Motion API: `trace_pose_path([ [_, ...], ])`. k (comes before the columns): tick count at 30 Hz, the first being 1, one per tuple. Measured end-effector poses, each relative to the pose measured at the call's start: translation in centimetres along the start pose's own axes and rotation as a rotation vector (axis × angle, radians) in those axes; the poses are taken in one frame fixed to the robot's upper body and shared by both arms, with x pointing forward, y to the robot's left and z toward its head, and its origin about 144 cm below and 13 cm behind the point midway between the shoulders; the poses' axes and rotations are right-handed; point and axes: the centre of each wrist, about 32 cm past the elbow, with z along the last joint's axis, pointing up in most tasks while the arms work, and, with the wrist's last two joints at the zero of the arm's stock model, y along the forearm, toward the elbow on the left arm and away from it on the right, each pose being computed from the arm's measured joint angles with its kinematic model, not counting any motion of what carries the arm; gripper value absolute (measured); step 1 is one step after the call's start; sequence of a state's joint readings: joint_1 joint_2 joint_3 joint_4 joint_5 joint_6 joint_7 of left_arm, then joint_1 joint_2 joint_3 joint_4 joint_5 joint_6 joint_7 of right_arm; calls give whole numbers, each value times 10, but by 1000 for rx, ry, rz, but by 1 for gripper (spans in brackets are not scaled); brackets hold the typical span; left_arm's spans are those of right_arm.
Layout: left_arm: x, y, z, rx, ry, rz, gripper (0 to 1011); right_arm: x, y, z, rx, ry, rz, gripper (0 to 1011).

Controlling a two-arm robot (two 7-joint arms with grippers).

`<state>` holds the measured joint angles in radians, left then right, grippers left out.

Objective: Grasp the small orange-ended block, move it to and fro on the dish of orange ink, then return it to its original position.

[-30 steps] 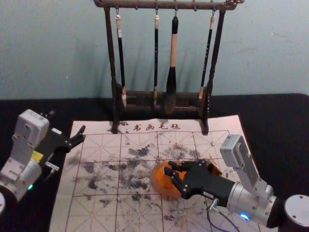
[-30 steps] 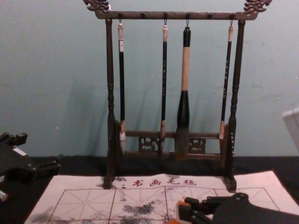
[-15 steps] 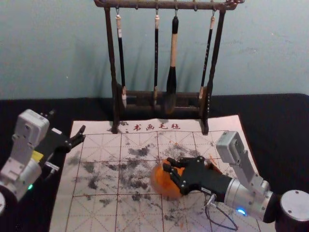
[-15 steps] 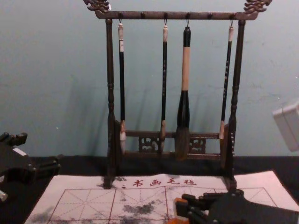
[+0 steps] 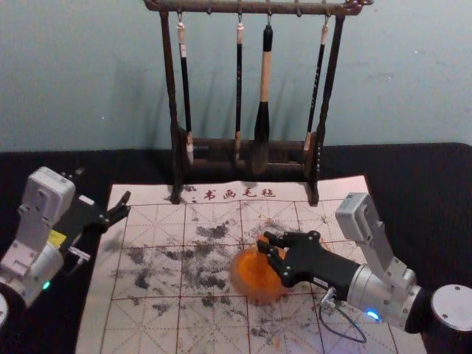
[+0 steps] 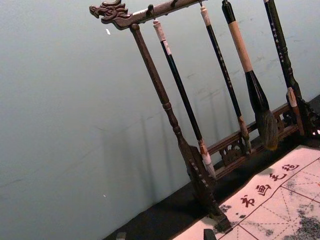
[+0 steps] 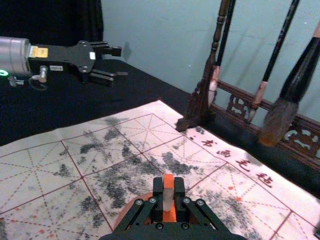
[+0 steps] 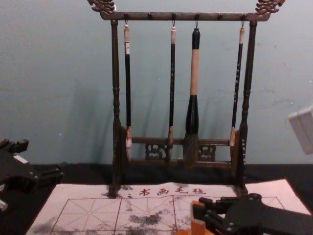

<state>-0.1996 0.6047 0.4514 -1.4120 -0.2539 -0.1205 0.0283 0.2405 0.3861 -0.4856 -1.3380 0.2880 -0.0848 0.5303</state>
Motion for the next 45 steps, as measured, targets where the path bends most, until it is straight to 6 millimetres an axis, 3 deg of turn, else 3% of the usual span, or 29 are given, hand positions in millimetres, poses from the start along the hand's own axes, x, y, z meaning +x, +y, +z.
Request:
trace_pose_path([
  [19,0,0,0,0,0,0,1001,7,-14,-2,-7,12,-50,81],
  [45,0,0,0,0,0,0,1001,-10,-19,0,8,33,11,81],
])
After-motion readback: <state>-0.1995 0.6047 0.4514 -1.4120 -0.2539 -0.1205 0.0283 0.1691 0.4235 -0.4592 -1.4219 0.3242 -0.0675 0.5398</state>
